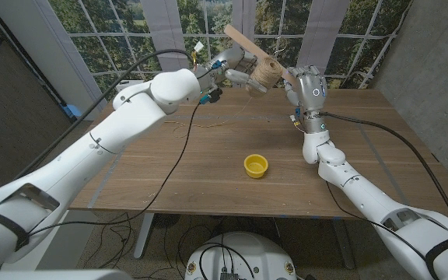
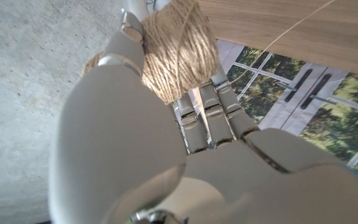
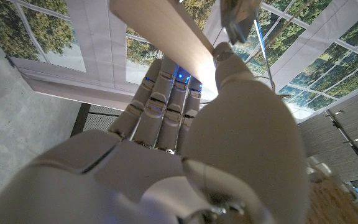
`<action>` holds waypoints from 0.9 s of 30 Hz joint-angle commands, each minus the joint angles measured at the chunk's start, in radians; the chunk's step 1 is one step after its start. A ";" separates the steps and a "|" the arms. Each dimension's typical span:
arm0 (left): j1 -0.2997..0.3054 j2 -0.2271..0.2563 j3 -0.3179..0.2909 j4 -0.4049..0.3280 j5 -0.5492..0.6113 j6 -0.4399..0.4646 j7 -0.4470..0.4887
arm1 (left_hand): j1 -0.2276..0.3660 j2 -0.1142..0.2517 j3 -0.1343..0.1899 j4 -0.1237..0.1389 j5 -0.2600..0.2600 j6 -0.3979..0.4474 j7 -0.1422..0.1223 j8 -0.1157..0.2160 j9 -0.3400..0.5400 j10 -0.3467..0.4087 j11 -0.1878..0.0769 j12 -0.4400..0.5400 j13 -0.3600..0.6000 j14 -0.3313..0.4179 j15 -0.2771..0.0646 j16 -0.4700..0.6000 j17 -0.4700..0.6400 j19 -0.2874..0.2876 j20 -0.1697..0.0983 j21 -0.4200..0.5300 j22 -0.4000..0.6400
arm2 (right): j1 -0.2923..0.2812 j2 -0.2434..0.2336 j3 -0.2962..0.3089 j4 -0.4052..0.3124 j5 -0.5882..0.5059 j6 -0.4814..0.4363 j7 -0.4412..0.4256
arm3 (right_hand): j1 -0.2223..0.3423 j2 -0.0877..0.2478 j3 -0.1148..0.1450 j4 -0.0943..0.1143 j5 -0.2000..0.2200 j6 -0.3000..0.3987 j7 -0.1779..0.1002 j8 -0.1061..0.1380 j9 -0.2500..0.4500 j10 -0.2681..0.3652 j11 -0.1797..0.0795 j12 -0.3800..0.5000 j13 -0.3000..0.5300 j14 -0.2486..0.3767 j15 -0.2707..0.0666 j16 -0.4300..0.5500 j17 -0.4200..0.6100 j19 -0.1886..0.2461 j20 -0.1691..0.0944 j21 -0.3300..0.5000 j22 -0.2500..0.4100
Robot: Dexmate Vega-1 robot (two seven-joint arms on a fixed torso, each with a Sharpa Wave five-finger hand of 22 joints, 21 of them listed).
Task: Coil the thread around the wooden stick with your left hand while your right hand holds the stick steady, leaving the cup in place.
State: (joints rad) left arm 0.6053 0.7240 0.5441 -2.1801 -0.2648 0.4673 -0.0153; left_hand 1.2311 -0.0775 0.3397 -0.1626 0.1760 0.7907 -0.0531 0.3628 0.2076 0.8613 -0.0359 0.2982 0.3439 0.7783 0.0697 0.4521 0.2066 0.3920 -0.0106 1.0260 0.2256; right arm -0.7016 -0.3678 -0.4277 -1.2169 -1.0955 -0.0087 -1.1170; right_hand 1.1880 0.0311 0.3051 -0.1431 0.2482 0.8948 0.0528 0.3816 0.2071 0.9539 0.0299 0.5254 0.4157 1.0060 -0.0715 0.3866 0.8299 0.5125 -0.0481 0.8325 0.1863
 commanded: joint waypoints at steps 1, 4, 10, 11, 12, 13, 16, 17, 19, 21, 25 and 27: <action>0.147 0.001 -0.090 0.093 -0.130 -0.039 0.108 | 0.213 0.222 0.009 0.003 0.007 0.275 0.009 0.007 0.017 0.092 -0.079 -0.001 0.214 0.245 -0.309 0.008 0.359 -0.003 0.004 0.012 0.000 | -0.023 0.054 0.098 0.004 -0.052 0.031 0.000 | 0.082 0.087 0.007 0.001 0.008 0.152 -0.146 0.006 0.013 0.112 -0.098 0.001 0.041 0.094 -0.153 -0.006 0.004 -0.003 -0.049 0.006 0.000; 0.158 -0.005 -0.104 0.131 -0.176 -0.039 0.111 | 0.213 0.222 0.009 0.003 0.007 0.272 0.006 0.006 0.017 0.093 -0.079 -0.003 0.215 0.245 -0.309 0.006 0.360 -0.005 0.005 0.016 -0.003 | -0.025 0.061 0.111 0.005 -0.058 0.038 0.000 | 0.082 0.087 0.007 0.002 0.008 0.152 -0.146 0.006 0.013 0.113 -0.097 0.000 0.041 0.094 -0.152 -0.006 0.004 -0.004 -0.049 0.007 0.000; 0.175 -0.011 -0.112 0.175 -0.208 -0.044 0.152 | 0.213 0.223 0.010 0.003 0.007 0.272 0.010 0.005 0.018 0.092 -0.077 -0.006 0.217 0.245 -0.308 0.004 0.361 -0.008 0.009 0.022 -0.006 | -0.027 0.070 0.129 0.007 -0.065 0.049 0.000 | 0.081 0.087 0.007 0.002 0.008 0.152 -0.145 0.005 0.013 0.113 -0.098 -0.001 0.042 0.094 -0.152 -0.007 0.005 -0.006 -0.048 0.009 0.000; 0.168 -0.008 -0.108 0.186 -0.214 -0.041 0.144 | 0.213 0.223 0.010 0.003 0.007 0.272 0.010 0.005 0.018 0.091 -0.076 -0.007 0.218 0.245 -0.308 0.003 0.361 -0.009 0.010 0.023 -0.006 | -0.028 0.075 0.135 0.008 -0.069 0.052 0.000 | 0.082 0.087 0.007 0.002 0.008 0.152 -0.146 0.005 0.013 0.113 -0.099 -0.001 0.043 0.093 -0.153 -0.008 0.005 -0.005 -0.048 0.010 0.000; 0.172 -0.015 -0.109 0.195 -0.219 -0.048 0.155 | 0.214 0.223 0.011 0.003 0.007 0.273 0.011 0.005 0.018 0.092 -0.075 -0.007 0.219 0.245 -0.308 0.003 0.362 -0.010 0.010 0.023 -0.007 | -0.029 0.078 0.141 0.009 -0.072 0.058 0.000 | 0.081 0.087 0.007 0.002 0.008 0.152 -0.146 0.005 0.013 0.113 -0.100 -0.002 0.042 0.093 -0.152 -0.008 0.006 -0.006 -0.048 0.010 0.000; 0.171 -0.018 -0.109 0.201 -0.225 -0.044 0.161 | 0.214 0.223 0.011 0.003 0.007 0.273 0.011 0.005 0.019 0.093 -0.076 -0.007 0.219 0.245 -0.309 0.003 0.362 -0.010 0.010 0.024 -0.007 | -0.030 0.084 0.149 0.009 -0.078 0.062 0.000 | 0.082 0.086 0.007 0.001 0.008 0.152 -0.146 0.005 0.013 0.113 -0.102 -0.002 0.042 0.093 -0.153 -0.009 0.006 -0.006 -0.048 0.011 0.000; 0.166 -0.027 -0.105 0.235 -0.244 -0.053 0.160 | 0.214 0.223 0.011 0.002 0.007 0.273 0.011 0.005 0.019 0.094 -0.074 -0.009 0.219 0.246 -0.308 0.002 0.363 -0.011 0.010 0.028 -0.009 | -0.034 0.095 0.169 0.009 -0.092 0.081 0.000 | 0.082 0.087 0.007 0.002 0.008 0.153 -0.146 0.005 0.013 0.112 -0.100 -0.002 0.043 0.093 -0.153 -0.010 0.006 -0.007 -0.048 0.012 0.000; 0.160 -0.027 -0.102 0.246 -0.251 -0.050 0.152 | 0.214 0.223 0.012 0.002 0.007 0.271 0.011 0.004 0.019 0.094 -0.074 -0.010 0.219 0.246 -0.308 0.001 0.363 -0.012 0.011 0.029 -0.010 | -0.036 0.102 0.178 0.009 -0.098 0.088 0.000 | 0.082 0.087 0.008 0.001 0.009 0.153 -0.145 0.005 0.013 0.113 -0.101 -0.002 0.043 0.093 -0.153 -0.010 0.006 -0.006 -0.048 0.012 0.000; 0.155 -0.034 -0.100 0.269 -0.266 -0.056 0.149 | 0.214 0.223 0.012 0.002 0.007 0.272 0.012 0.004 0.020 0.094 -0.074 -0.010 0.220 0.246 -0.308 0.001 0.363 -0.012 0.011 0.031 -0.011 | -0.040 0.114 0.197 0.008 -0.113 0.106 0.000 | 0.082 0.087 0.007 0.002 0.008 0.152 -0.145 0.005 0.013 0.114 -0.101 -0.003 0.042 0.094 -0.152 -0.010 0.007 -0.007 -0.048 0.012 0.000; 0.157 -0.042 -0.103 0.278 -0.271 -0.058 0.168 | 0.214 0.223 0.012 0.002 0.007 0.272 0.012 0.004 0.020 0.095 -0.074 -0.011 0.221 0.246 -0.308 0.000 0.363 -0.014 0.012 0.032 -0.012 | -0.045 0.124 0.216 0.005 -0.130 0.128 0.000 | 0.082 0.087 0.008 0.001 0.009 0.152 -0.144 0.005 0.013 0.112 -0.099 -0.004 0.042 0.093 -0.153 -0.011 0.007 -0.006 -0.048 0.014 0.000; 0.151 -0.039 -0.109 0.298 -0.289 -0.058 0.174 | 0.215 0.223 0.013 0.002 0.007 0.274 0.014 0.004 0.020 0.096 -0.072 -0.013 0.220 0.248 -0.309 -0.001 0.364 -0.014 0.013 0.036 -0.013 | -0.056 0.146 0.251 -0.004 -0.163 0.163 0.000 | 0.083 0.086 0.008 0.001 0.009 0.151 -0.144 0.004 0.013 0.114 -0.100 -0.004 0.043 0.094 -0.153 -0.012 0.008 -0.008 -0.049 0.015 0.000; 0.160 -0.046 -0.118 0.302 -0.294 -0.060 0.204 | 0.215 0.223 0.013 0.002 0.007 0.273 0.015 0.004 0.020 0.097 -0.072 -0.013 0.221 0.248 -0.308 -0.001 0.365 -0.014 0.013 0.038 -0.014 | -0.060 0.153 0.265 -0.008 -0.176 0.177 0.000 | 0.083 0.087 0.008 0.001 0.009 0.152 -0.143 0.004 0.013 0.115 -0.101 -0.004 0.043 0.094 -0.153 -0.013 0.008 -0.008 -0.049 0.016 0.000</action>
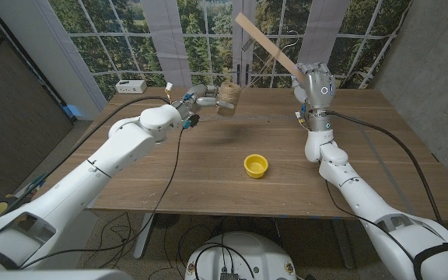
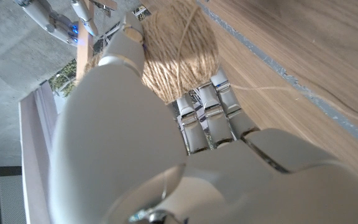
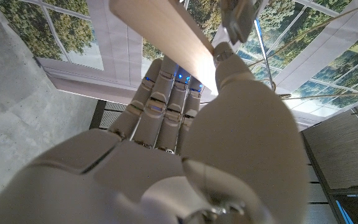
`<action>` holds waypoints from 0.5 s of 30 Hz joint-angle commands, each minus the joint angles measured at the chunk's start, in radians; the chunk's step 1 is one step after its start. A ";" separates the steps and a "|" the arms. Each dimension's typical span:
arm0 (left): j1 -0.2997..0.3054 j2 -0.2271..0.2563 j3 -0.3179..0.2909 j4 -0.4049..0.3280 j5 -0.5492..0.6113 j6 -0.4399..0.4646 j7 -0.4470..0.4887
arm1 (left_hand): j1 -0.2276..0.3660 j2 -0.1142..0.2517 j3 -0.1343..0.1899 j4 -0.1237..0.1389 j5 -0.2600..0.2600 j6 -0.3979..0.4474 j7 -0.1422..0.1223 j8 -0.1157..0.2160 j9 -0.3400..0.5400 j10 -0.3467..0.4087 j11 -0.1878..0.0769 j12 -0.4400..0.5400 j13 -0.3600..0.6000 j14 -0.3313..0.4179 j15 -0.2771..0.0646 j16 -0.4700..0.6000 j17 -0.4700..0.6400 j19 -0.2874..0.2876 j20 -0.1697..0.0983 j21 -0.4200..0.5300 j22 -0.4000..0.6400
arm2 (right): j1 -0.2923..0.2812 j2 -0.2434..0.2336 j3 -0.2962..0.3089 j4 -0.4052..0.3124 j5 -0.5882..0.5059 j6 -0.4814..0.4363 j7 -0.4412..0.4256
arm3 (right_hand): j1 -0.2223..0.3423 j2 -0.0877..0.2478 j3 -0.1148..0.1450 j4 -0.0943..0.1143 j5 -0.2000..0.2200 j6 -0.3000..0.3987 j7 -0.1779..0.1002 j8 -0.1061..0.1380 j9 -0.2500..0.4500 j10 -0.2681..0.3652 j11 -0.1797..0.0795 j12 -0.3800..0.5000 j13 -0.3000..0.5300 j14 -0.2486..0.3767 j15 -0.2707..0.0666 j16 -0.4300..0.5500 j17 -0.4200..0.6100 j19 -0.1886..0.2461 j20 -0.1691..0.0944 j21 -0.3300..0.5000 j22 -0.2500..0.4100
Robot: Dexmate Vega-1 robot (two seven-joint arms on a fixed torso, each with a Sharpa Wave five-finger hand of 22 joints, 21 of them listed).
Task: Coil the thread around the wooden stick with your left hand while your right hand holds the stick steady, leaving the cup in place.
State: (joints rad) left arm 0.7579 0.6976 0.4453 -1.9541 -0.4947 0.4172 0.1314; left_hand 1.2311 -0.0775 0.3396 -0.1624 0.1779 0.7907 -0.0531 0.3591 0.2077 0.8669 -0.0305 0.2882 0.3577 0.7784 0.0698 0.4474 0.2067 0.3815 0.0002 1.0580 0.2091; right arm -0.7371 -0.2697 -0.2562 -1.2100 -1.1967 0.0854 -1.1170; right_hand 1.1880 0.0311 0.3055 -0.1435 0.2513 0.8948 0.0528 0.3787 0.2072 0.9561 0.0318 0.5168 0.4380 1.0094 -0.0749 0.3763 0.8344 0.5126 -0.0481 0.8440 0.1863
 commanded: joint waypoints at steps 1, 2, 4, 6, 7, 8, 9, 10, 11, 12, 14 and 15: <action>0.007 -0.017 -0.023 0.076 -0.067 -0.008 0.062 | 0.215 0.223 0.013 0.002 0.005 0.272 0.015 0.007 0.020 0.092 -0.077 -0.003 0.207 0.248 -0.308 0.003 0.365 -0.004 0.002 0.006 0.002 | -0.026 0.060 0.101 -0.016 -0.082 0.089 0.000 | 0.083 0.086 0.007 0.001 0.006 0.152 -0.143 0.007 0.013 0.113 -0.103 0.004 0.020 0.091 -0.150 -0.003 0.004 -0.008 -0.048 0.005 0.000; 0.012 -0.019 -0.027 0.076 -0.067 -0.013 0.077 | 0.215 0.223 0.013 0.001 0.005 0.272 0.015 0.007 0.020 0.091 -0.077 -0.004 0.207 0.248 -0.308 0.003 0.365 -0.004 0.002 0.007 0.002 | -0.028 0.061 0.105 -0.018 -0.086 0.094 0.000 | 0.084 0.086 0.008 0.001 0.006 0.152 -0.143 0.007 0.013 0.113 -0.105 0.004 0.020 0.091 -0.150 -0.003 0.004 -0.008 -0.048 0.006 0.000; 0.020 -0.030 -0.043 0.085 -0.085 -0.029 0.088 | 0.215 0.223 0.014 0.001 0.005 0.272 0.011 0.006 0.020 0.092 -0.077 -0.005 0.209 0.248 -0.308 0.002 0.365 -0.005 0.002 0.009 0.001 | -0.032 0.063 0.111 -0.021 -0.096 0.097 0.000 | 0.083 0.086 0.008 0.001 0.006 0.152 -0.143 0.007 0.013 0.113 -0.099 0.003 0.020 0.091 -0.149 -0.004 0.004 -0.008 -0.049 0.007 -0.001; 0.031 -0.046 -0.058 0.090 -0.093 -0.048 0.121 | 0.216 0.223 0.014 0.001 0.005 0.273 0.012 0.006 0.020 0.092 -0.075 -0.006 0.210 0.248 -0.308 0.001 0.366 -0.006 0.004 0.011 0.000 | -0.035 0.064 0.114 -0.023 -0.100 0.100 0.000 | 0.082 0.086 0.007 0.002 0.006 0.152 -0.142 0.006 0.013 0.114 -0.100 0.003 0.020 0.093 -0.149 -0.004 0.005 -0.008 -0.049 0.008 -0.001; 0.027 -0.042 -0.058 0.089 -0.095 -0.042 0.124 | 0.216 0.223 0.015 0.001 0.005 0.272 0.012 0.006 0.020 0.093 -0.076 -0.006 0.209 0.248 -0.308 0.001 0.366 -0.006 0.004 0.012 0.000 | -0.037 0.065 0.117 -0.023 -0.101 0.104 0.000 | 0.081 0.086 0.007 0.002 0.006 0.152 -0.143 0.006 0.013 0.115 -0.102 0.003 0.019 0.093 -0.148 -0.004 0.005 -0.009 -0.049 0.008 -0.001; 0.024 -0.038 -0.058 0.091 -0.092 -0.043 0.127 | 0.216 0.222 0.015 0.001 0.005 0.273 0.012 0.006 0.020 0.093 -0.077 -0.006 0.209 0.248 -0.308 0.001 0.366 -0.006 0.004 0.013 -0.001 | -0.038 0.067 0.120 -0.023 -0.103 0.105 0.000 | 0.081 0.086 0.007 0.002 0.006 0.152 -0.143 0.007 0.013 0.115 -0.103 0.003 0.020 0.093 -0.149 -0.004 0.005 -0.007 -0.049 0.009 -0.001; 0.031 -0.050 -0.065 0.087 -0.094 -0.042 0.157 | 0.216 0.222 0.015 0.001 0.005 0.273 0.014 0.006 0.020 0.093 -0.077 -0.007 0.210 0.248 -0.308 0.000 0.366 -0.007 0.004 0.014 -0.001 | -0.039 0.068 0.122 -0.023 -0.106 0.108 0.000 | 0.082 0.086 0.008 0.002 0.006 0.153 -0.144 0.007 0.013 0.115 -0.103 0.003 0.021 0.093 -0.149 -0.004 0.005 -0.008 -0.049 0.009 -0.001; 0.030 -0.055 -0.071 0.089 -0.101 -0.037 0.170 | 0.216 0.222 0.015 0.001 0.005 0.273 0.013 0.006 0.020 0.093 -0.077 -0.007 0.211 0.248 -0.308 0.000 0.366 -0.008 0.004 0.015 -0.002 | -0.040 0.069 0.125 -0.023 -0.108 0.112 0.000 | 0.082 0.086 0.007 0.002 0.006 0.152 -0.144 0.006 0.013 0.114 -0.101 0.002 0.021 0.094 -0.149 -0.004 0.006 -0.008 -0.049 0.009 -0.001; 0.029 -0.055 -0.074 0.096 -0.108 -0.046 0.163 | 0.216 0.222 0.015 0.001 0.005 0.273 0.014 0.005 0.020 0.094 -0.077 -0.007 0.211 0.248 -0.308 -0.001 0.366 -0.007 0.004 0.016 -0.002 | -0.041 0.070 0.126 -0.023 -0.109 0.114 0.000 | 0.081 0.085 0.007 0.002 0.006 0.152 -0.144 0.006 0.013 0.114 -0.102 0.002 0.021 0.094 -0.149 -0.004 0.006 -0.008 -0.050 0.010 -0.001; 0.035 -0.068 -0.083 0.102 -0.117 -0.060 0.175 | 0.216 0.222 0.015 0.001 0.005 0.273 0.013 0.005 0.020 0.094 -0.077 -0.008 0.212 0.248 -0.308 -0.001 0.367 -0.008 0.004 0.017 -0.003 | -0.041 0.070 0.127 -0.022 -0.110 0.116 0.000 | 0.082 0.085 0.007 0.002 0.006 0.153 -0.144 0.006 0.013 0.114 -0.103 0.002 0.021 0.094 -0.150 -0.005 0.006 -0.008 -0.050 0.010 -0.001; 0.036 -0.077 -0.091 0.112 -0.126 -0.075 0.184 | 0.216 0.221 0.016 0.001 0.005 0.274 0.015 0.005 0.020 0.095 -0.078 -0.009 0.212 0.249 -0.308 -0.002 0.367 -0.009 0.004 0.019 -0.004 | -0.042 0.072 0.131 -0.021 -0.114 0.123 0.000 | 0.083 0.086 0.008 0.001 0.006 0.153 -0.145 0.006 0.013 0.115 -0.102 0.002 0.021 0.094 -0.151 -0.006 0.006 -0.009 -0.049 0.011 -0.001; 0.041 -0.090 -0.100 0.126 -0.140 -0.103 0.179 | 0.216 0.221 0.016 0.001 0.005 0.273 0.015 0.005 0.020 0.095 -0.077 -0.009 0.212 0.249 -0.308 -0.002 0.367 -0.009 0.004 0.019 -0.004 | -0.042 0.071 0.130 -0.021 -0.115 0.126 0.000 | 0.083 0.086 0.008 0.001 0.006 0.153 -0.146 0.006 0.013 0.115 -0.102 0.002 0.021 0.094 -0.150 -0.006 0.006 -0.009 -0.049 0.011 -0.001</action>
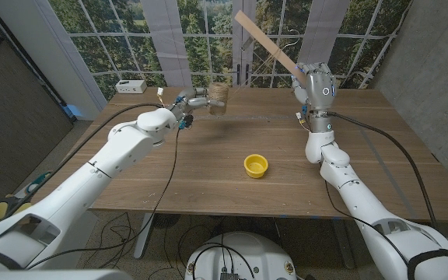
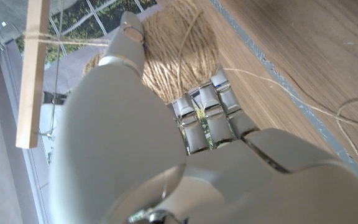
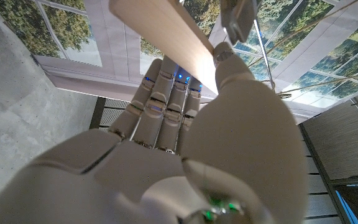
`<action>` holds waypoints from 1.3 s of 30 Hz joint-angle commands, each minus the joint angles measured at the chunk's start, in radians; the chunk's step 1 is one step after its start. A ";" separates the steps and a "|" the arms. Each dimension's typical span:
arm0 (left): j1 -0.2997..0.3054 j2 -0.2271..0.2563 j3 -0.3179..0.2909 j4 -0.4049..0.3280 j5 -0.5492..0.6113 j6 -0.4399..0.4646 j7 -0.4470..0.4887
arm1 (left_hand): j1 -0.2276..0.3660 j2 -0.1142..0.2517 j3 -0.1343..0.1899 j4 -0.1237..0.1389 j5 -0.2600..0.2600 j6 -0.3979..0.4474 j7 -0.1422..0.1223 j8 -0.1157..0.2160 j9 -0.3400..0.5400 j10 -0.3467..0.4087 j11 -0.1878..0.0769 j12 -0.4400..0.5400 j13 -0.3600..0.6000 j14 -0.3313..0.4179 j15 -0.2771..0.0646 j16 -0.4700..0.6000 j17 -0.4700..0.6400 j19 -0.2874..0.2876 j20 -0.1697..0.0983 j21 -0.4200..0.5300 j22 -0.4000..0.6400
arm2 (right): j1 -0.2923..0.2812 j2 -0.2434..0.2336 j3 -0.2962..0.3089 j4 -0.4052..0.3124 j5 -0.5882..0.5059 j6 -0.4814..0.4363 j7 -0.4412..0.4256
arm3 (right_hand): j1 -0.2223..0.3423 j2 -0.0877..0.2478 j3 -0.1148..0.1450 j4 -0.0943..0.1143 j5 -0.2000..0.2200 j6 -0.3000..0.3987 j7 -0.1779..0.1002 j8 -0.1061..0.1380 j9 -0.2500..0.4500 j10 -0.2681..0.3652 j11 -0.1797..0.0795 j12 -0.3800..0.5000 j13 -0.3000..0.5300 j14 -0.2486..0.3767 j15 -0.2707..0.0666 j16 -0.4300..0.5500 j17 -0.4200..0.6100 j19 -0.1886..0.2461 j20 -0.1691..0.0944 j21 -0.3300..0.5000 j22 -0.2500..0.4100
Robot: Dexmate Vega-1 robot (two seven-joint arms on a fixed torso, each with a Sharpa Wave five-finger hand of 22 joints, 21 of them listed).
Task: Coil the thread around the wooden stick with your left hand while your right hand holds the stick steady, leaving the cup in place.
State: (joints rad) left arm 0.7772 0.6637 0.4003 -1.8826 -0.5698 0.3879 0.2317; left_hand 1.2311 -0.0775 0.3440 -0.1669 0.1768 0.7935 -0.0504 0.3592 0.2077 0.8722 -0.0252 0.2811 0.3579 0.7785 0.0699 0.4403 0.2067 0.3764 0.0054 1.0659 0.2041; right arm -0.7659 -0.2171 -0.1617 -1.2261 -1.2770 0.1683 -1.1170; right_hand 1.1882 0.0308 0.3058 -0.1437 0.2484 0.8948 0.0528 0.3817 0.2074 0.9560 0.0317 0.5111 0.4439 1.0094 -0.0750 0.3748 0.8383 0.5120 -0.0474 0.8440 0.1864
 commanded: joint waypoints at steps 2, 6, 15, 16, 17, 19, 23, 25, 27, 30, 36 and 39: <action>0.023 -0.067 -0.063 0.051 -0.076 -0.069 0.106 | 0.216 0.221 0.011 0.005 0.006 0.273 0.013 0.006 0.020 0.089 -0.082 -0.002 0.213 0.248 -0.308 0.004 0.367 -0.004 0.000 0.013 0.000 | -0.015 0.021 0.039 -0.004 -0.039 0.048 0.000 | 0.082 0.085 0.007 0.002 0.009 0.153 -0.145 0.003 0.013 0.115 -0.102 0.007 0.015 0.095 -0.150 -0.004 0.003 -0.008 -0.050 0.012 -0.001; 0.026 -0.091 -0.075 0.063 -0.078 -0.112 0.140 | 0.217 0.222 0.013 0.006 0.006 0.275 0.011 0.006 0.020 0.090 -0.082 -0.005 0.213 0.252 -0.308 0.004 0.368 -0.006 0.001 0.017 -0.002 | -0.016 0.019 0.037 -0.004 -0.043 0.056 0.000 | 0.083 0.086 0.008 0.001 0.009 0.153 -0.145 0.003 0.013 0.113 -0.105 0.006 0.017 0.095 -0.150 -0.005 0.003 -0.008 -0.051 0.013 -0.001; 0.018 -0.165 -0.103 0.082 -0.113 -0.166 0.233 | 0.217 0.220 0.014 0.005 0.007 0.277 0.011 0.005 0.020 0.093 -0.082 -0.009 0.213 0.253 -0.308 0.002 0.369 -0.007 0.000 0.023 -0.005 | -0.035 0.026 0.053 -0.029 -0.068 0.090 0.000 | 0.083 0.085 0.009 0.001 0.010 0.153 -0.143 0.002 0.014 0.114 -0.105 0.005 0.018 0.097 -0.150 -0.008 0.005 -0.009 -0.051 0.017 -0.002; 0.014 -0.165 -0.101 0.080 -0.112 -0.161 0.241 | 0.217 0.220 0.014 0.005 0.007 0.278 0.012 0.005 0.020 0.094 -0.083 -0.009 0.213 0.253 -0.308 0.002 0.370 -0.007 0.000 0.024 -0.005 | -0.039 0.026 0.056 -0.034 -0.073 0.096 0.000 | 0.082 0.085 0.008 0.002 0.009 0.152 -0.144 0.002 0.014 0.114 -0.104 0.005 0.018 0.097 -0.149 -0.008 0.005 -0.011 -0.052 0.017 -0.002; 0.010 -0.173 -0.102 0.071 -0.116 -0.144 0.268 | 0.217 0.221 0.014 0.005 0.007 0.279 0.012 0.005 0.020 0.094 -0.081 -0.009 0.213 0.254 -0.308 0.001 0.370 -0.007 0.001 0.025 -0.005 | -0.042 0.029 0.060 -0.038 -0.077 0.103 0.000 | 0.082 0.085 0.008 0.001 0.009 0.154 -0.144 0.002 0.014 0.114 -0.103 0.005 0.019 0.096 -0.149 -0.009 0.005 -0.010 -0.051 0.018 -0.002; -0.003 -0.166 -0.099 0.081 -0.119 -0.153 0.242 | 0.217 0.221 0.014 0.005 0.007 0.278 0.011 0.005 0.020 0.094 -0.082 -0.010 0.213 0.255 -0.308 0.001 0.370 -0.008 0.001 0.026 -0.006 | -0.049 0.040 0.074 -0.048 -0.091 0.117 0.000 | 0.081 0.085 0.008 0.002 0.010 0.153 -0.143 0.002 0.014 0.114 -0.100 0.003 0.018 0.098 -0.149 -0.009 0.006 -0.010 -0.052 0.019 -0.002; -0.029 -0.166 -0.090 0.083 -0.117 -0.136 0.254 | 0.217 0.220 0.015 0.005 0.007 0.276 0.010 0.004 0.020 0.095 -0.081 -0.011 0.215 0.255 -0.308 0.000 0.370 -0.007 0.001 0.029 -0.007 | -0.064 0.062 0.104 -0.068 -0.118 0.158 0.000 | 0.082 0.086 0.008 0.002 0.010 0.155 -0.144 0.002 0.014 0.114 -0.101 0.002 0.017 0.098 -0.149 -0.010 0.007 -0.010 -0.052 0.021 -0.002; -0.047 -0.164 -0.084 0.088 -0.123 -0.118 0.249 | 0.217 0.220 0.015 0.005 0.007 0.277 0.011 0.003 0.020 0.094 -0.081 -0.012 0.216 0.256 -0.308 -0.001 0.371 -0.008 0.001 0.030 -0.008 | -0.072 0.074 0.119 -0.080 -0.132 0.177 0.000 | 0.081 0.086 0.009 0.002 0.010 0.154 -0.143 0.002 0.014 0.115 -0.100 0.002 0.018 0.098 -0.149 -0.011 0.007 -0.010 -0.052 0.022 -0.002; -0.060 -0.174 -0.083 0.093 -0.130 -0.111 0.259 | 0.217 0.219 0.015 0.005 0.007 0.275 0.012 0.002 0.021 0.094 -0.082 -0.013 0.217 0.256 -0.308 -0.001 0.371 -0.009 0.001 0.032 -0.008 | -0.080 0.082 0.130 -0.094 -0.146 0.196 0.000 | 0.081 0.084 0.008 0.002 0.010 0.154 -0.144 0.001 0.014 0.117 -0.101 0.002 0.018 0.099 -0.149 -0.011 0.008 -0.012 -0.052 0.022 -0.002; -0.093 -0.175 -0.074 0.102 -0.129 -0.085 0.267 | 0.217 0.219 0.016 0.005 0.007 0.274 0.012 0.002 0.021 0.094 -0.081 -0.014 0.218 0.256 -0.308 -0.002 0.372 -0.010 0.001 0.033 -0.009 | -0.092 0.089 0.140 -0.116 -0.164 0.219 0.000 | 0.083 0.084 0.009 0.001 0.010 0.155 -0.144 0.001 0.014 0.117 -0.103 0.002 0.018 0.098 -0.150 -0.013 0.008 -0.011 -0.052 0.024 -0.002; -0.196 -0.162 -0.037 0.097 -0.121 0.021 0.272 | 0.218 0.219 0.017 0.004 0.008 0.274 0.016 0.001 0.022 0.095 -0.080 -0.015 0.220 0.257 -0.308 -0.003 0.373 -0.010 0.001 0.038 -0.011 | -0.106 0.081 0.129 -0.144 -0.180 0.239 0.000 | 0.082 0.085 0.009 0.001 0.010 0.154 -0.144 0.001 0.014 0.117 -0.104 0.002 0.020 0.099 -0.150 -0.013 0.009 -0.011 -0.053 0.026 -0.002; -0.243 -0.161 -0.020 0.105 -0.123 0.055 0.247 | 0.218 0.217 0.017 0.004 0.008 0.274 0.009 0.001 0.022 0.096 -0.079 -0.017 0.221 0.257 -0.308 -0.005 0.373 -0.011 0.001 0.041 -0.012 | -0.109 0.075 0.120 -0.148 -0.183 0.239 0.000 | 0.082 0.085 0.010 0.002 0.010 0.154 -0.144 0.001 0.014 0.117 -0.106 0.001 0.020 0.100 -0.150 -0.014 0.009 -0.011 -0.053 0.026 -0.002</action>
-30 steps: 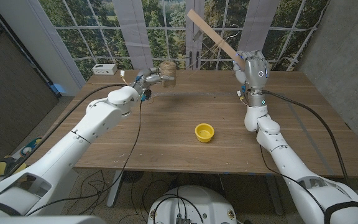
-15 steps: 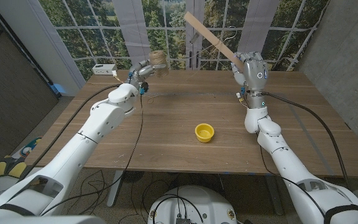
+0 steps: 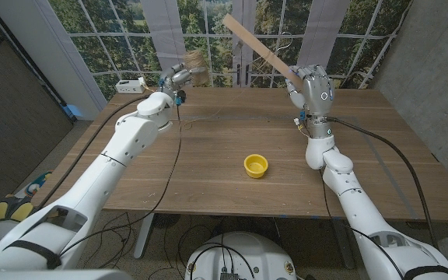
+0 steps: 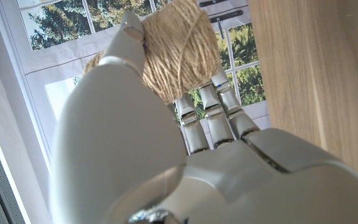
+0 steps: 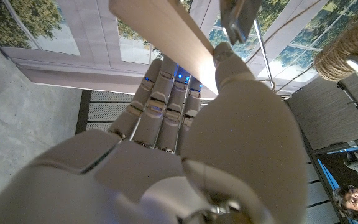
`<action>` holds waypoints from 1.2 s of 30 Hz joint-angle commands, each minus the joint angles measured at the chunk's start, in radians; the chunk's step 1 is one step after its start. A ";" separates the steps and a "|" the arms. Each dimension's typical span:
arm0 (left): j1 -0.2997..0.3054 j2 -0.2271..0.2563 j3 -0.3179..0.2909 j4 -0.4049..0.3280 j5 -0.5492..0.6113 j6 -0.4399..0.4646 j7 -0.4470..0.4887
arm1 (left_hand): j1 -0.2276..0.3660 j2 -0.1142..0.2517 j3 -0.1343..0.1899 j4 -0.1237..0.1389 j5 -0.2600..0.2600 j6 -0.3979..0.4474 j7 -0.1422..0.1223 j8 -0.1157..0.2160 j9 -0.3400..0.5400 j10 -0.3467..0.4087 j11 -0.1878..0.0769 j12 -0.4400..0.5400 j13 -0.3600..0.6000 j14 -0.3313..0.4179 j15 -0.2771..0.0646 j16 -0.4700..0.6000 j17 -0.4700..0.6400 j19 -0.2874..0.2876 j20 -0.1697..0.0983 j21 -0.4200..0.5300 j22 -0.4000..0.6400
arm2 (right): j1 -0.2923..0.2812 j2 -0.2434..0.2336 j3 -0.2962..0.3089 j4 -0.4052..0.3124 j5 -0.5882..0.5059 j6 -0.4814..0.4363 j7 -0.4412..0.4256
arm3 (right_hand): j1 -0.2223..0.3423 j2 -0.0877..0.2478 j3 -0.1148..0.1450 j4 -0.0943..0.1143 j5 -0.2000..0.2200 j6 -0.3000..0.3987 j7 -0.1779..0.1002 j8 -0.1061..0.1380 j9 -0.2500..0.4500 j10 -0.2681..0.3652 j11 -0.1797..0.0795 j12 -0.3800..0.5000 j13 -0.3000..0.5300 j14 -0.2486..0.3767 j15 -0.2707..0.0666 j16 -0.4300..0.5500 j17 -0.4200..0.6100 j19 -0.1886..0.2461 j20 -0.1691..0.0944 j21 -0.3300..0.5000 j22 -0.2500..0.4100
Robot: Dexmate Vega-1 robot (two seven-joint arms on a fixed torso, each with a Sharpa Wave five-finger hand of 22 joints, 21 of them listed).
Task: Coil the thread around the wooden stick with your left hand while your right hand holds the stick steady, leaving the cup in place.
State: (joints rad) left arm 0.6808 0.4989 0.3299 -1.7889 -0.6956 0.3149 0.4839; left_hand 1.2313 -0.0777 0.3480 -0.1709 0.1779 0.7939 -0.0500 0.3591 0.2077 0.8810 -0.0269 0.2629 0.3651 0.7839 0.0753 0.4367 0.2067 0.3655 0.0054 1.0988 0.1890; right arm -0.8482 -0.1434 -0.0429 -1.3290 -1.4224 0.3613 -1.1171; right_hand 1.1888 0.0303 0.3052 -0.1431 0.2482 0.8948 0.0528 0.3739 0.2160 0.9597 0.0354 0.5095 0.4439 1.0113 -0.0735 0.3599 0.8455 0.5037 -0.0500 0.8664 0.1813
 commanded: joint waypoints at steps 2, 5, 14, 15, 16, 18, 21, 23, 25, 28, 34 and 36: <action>-0.185 0.004 0.066 0.004 0.008 0.179 0.002 | 0.218 0.218 0.014 0.008 0.007 0.273 0.010 0.000 0.022 0.088 -0.078 0.001 0.215 0.252 -0.314 -0.002 0.374 0.000 0.001 0.009 0.003 | -0.028 -0.003 -0.006 -0.046 -0.038 0.042 0.000 | 0.081 0.085 0.010 0.001 0.010 0.153 -0.145 0.008 0.005 0.113 -0.109 0.002 0.020 0.098 -0.150 0.000 0.002 -0.004 -0.050 0.005 0.003; -0.224 -0.004 0.079 0.006 0.014 0.202 -0.005 | 0.218 0.217 0.014 0.008 0.007 0.273 0.016 0.001 0.024 0.088 -0.078 0.000 0.216 0.250 -0.314 -0.004 0.374 0.002 0.001 0.012 0.002 | -0.030 -0.015 -0.018 -0.047 -0.036 0.037 0.000 | 0.081 0.085 0.010 0.001 0.011 0.155 -0.145 0.008 0.005 0.115 -0.110 0.002 0.020 0.098 -0.151 -0.001 0.002 -0.004 -0.050 0.006 0.003; -0.324 -0.036 0.110 -0.005 0.058 0.276 0.026 | 0.218 0.217 0.016 0.008 0.008 0.271 0.012 0.001 0.027 0.090 -0.077 -0.002 0.219 0.252 -0.313 -0.005 0.376 0.002 0.001 0.018 0.001 | -0.035 -0.047 -0.058 -0.042 -0.035 0.007 0.000 | 0.081 0.085 0.010 0.001 0.011 0.155 -0.147 0.007 0.006 0.116 -0.108 0.001 0.022 0.100 -0.152 -0.002 0.005 -0.005 -0.051 0.009 0.002; -0.334 -0.035 0.115 -0.007 0.064 0.286 0.025 | 0.218 0.217 0.016 0.008 0.008 0.272 0.013 0.001 0.027 0.091 -0.077 -0.002 0.220 0.253 -0.313 -0.005 0.376 0.002 0.001 0.018 0.001 | -0.035 -0.049 -0.062 -0.041 -0.035 0.001 0.000 | 0.082 0.084 0.010 0.000 0.011 0.155 -0.146 0.007 0.006 0.116 -0.108 0.001 0.022 0.100 -0.152 -0.003 0.005 -0.005 -0.051 0.009 0.002; -0.349 -0.036 0.119 -0.011 0.064 0.308 0.025 | 0.218 0.217 0.016 0.009 0.008 0.271 0.011 0.000 0.028 0.091 -0.077 -0.003 0.220 0.253 -0.313 -0.005 0.376 0.001 0.000 0.019 0.000 | -0.035 -0.052 -0.067 -0.040 -0.035 -0.005 0.000 | 0.081 0.085 0.011 0.001 0.011 0.155 -0.147 0.007 0.006 0.117 -0.107 0.001 0.021 0.100 -0.152 -0.003 0.005 -0.005 -0.051 0.010 0.002; -0.375 -0.039 0.127 -0.020 0.074 0.344 0.038 | 0.218 0.217 0.016 0.009 0.008 0.272 0.013 0.000 0.028 0.091 -0.077 -0.003 0.220 0.254 -0.313 -0.006 0.377 0.001 0.000 0.020 0.000 | -0.032 -0.061 -0.078 -0.034 -0.031 -0.014 0.000 | 0.080 0.084 0.010 0.001 0.011 0.156 -0.146 0.008 0.006 0.117 -0.106 0.000 0.021 0.100 -0.151 -0.003 0.005 -0.005 -0.051 0.010 0.002; -0.401 -0.049 0.127 -0.032 0.078 0.379 0.047 | 0.218 0.216 0.017 0.008 0.008 0.270 0.015 0.000 0.029 0.091 -0.078 -0.004 0.222 0.254 -0.314 -0.006 0.378 0.000 -0.001 0.022 -0.001 | -0.028 -0.072 -0.095 -0.026 -0.027 -0.032 0.000 | 0.079 0.085 0.010 0.002 0.011 0.156 -0.147 0.007 0.006 0.116 -0.111 0.000 0.022 0.100 -0.151 -0.004 0.005 -0.006 -0.052 0.011 0.002; -0.423 -0.050 0.136 -0.038 0.092 0.394 0.047 | 0.218 0.216 0.017 0.008 0.008 0.270 0.015 0.000 0.030 0.091 -0.077 -0.005 0.223 0.254 -0.314 -0.007 0.378 0.001 -0.001 0.023 -0.001 | -0.025 -0.079 -0.108 -0.019 -0.024 -0.044 0.000 | 0.079 0.085 0.010 0.002 0.011 0.156 -0.147 0.007 0.006 0.116 -0.111 -0.001 0.022 0.101 -0.151 -0.004 0.006 -0.006 -0.052 0.012 0.002; -0.442 -0.053 0.141 -0.045 0.099 0.412 0.047 | 0.218 0.216 0.017 0.008 0.009 0.268 0.015 -0.001 0.030 0.092 -0.077 -0.006 0.222 0.254 -0.314 -0.007 0.378 0.000 -0.001 0.024 -0.001 | -0.021 -0.085 -0.119 -0.011 -0.023 -0.056 0.000 | 0.079 0.084 0.010 0.002 0.011 0.155 -0.147 0.007 0.006 0.115 -0.110 -0.002 0.022 0.101 -0.151 -0.005 0.007 -0.007 -0.052 0.012 0.002; -0.470 -0.062 0.148 -0.050 0.111 0.434 0.047 | 0.218 0.215 0.018 0.008 0.009 0.271 0.015 -0.001 0.030 0.093 -0.077 -0.007 0.222 0.254 -0.314 -0.008 0.379 0.001 -0.001 0.026 -0.002 | -0.012 -0.092 -0.136 0.003 -0.016 -0.068 0.000 | 0.080 0.084 0.011 0.001 0.011 0.155 -0.148 0.006 0.006 0.118 -0.110 -0.001 0.023 0.101 -0.152 -0.006 0.007 -0.007 -0.052 0.014 0.002; -0.541 -0.079 0.175 -0.048 0.146 0.483 0.038 | 0.217 0.215 0.018 0.008 0.009 0.273 0.016 -0.001 0.030 0.093 -0.078 -0.008 0.225 0.255 -0.313 -0.010 0.380 0.001 -0.002 0.029 -0.003 | 0.005 -0.105 -0.166 0.027 -0.007 -0.080 0.000 | 0.081 0.083 0.011 0.000 0.012 0.157 -0.145 0.007 0.006 0.118 -0.113 -0.002 0.024 0.101 -0.152 -0.009 0.007 -0.006 -0.052 0.016 0.002; -0.561 -0.085 0.188 -0.044 0.159 0.495 0.031 | 0.217 0.215 0.018 0.008 0.009 0.273 0.016 -0.001 0.030 0.094 -0.078 -0.009 0.225 0.255 -0.313 -0.010 0.380 0.001 -0.004 0.030 -0.003 | 0.007 -0.106 -0.170 0.029 -0.005 -0.079 0.000 | 0.079 0.082 0.011 0.001 0.012 0.157 -0.148 0.007 0.006 0.118 -0.113 -0.003 0.024 0.101 -0.151 -0.009 0.008 -0.008 -0.053 0.017 0.002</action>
State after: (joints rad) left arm 0.2301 0.4420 0.4757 -1.8287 -0.5889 0.7256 0.5225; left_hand 1.2375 -0.0839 0.3479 -0.1708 0.1817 0.8000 -0.0447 0.3516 0.2080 0.8847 -0.0235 0.2515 0.3729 0.7924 0.0795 0.4182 0.2067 0.3620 0.0091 1.1224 0.1843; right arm -0.8607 -0.2272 -0.1673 -1.3297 -1.4417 0.3080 -1.1170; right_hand 1.1937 0.0253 0.3069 -0.1448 0.2559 0.8948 0.0528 0.3747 0.2149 0.9627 0.0320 0.4996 0.4440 1.0132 -0.0717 0.3511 0.8510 0.5002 -0.0463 0.8750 0.1815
